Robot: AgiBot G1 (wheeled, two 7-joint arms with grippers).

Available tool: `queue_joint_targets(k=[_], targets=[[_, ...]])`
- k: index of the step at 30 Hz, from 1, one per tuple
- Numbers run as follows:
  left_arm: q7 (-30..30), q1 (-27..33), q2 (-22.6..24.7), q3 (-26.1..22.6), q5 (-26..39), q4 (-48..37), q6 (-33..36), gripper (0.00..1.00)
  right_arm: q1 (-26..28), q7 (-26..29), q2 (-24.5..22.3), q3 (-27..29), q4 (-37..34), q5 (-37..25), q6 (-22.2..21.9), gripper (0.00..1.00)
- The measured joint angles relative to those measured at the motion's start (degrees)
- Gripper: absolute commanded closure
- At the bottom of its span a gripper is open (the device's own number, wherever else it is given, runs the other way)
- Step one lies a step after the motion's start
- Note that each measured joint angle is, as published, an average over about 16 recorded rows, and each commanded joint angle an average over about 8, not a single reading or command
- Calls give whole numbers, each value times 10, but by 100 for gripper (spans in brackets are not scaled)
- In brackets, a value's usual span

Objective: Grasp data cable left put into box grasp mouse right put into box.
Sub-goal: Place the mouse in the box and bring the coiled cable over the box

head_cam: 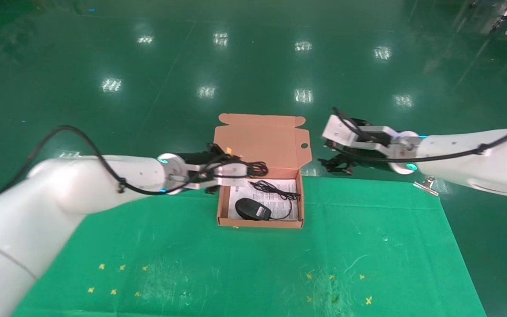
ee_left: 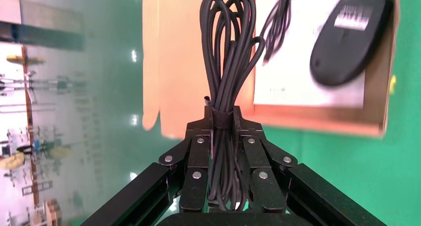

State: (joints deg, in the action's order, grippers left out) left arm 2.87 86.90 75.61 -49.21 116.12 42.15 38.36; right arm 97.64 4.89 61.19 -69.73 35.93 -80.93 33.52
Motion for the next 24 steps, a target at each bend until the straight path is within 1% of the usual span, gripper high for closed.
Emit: queue_joint_targets(k=[8,15,16,23,24], targets=[[85,-7,26,-30,-92,-39,-34,100,8,70,-65,-19,82,-38,-2,0],[127,-6,29,-74,-169,-44,-50,100,13,136,-106,-36,145,-77,-7,0],[130,-5,29,-80,-178,-45,-52,94,13,145,-110,-38,153,-82,-8,0],[145,3,31,-114,-222,-57,-60,7,16,185,-129,-49,187,-111,-12,0],[146,4,31,-117,-225,-59,-61,0,17,189,-130,-49,189,-113,-13,0]])
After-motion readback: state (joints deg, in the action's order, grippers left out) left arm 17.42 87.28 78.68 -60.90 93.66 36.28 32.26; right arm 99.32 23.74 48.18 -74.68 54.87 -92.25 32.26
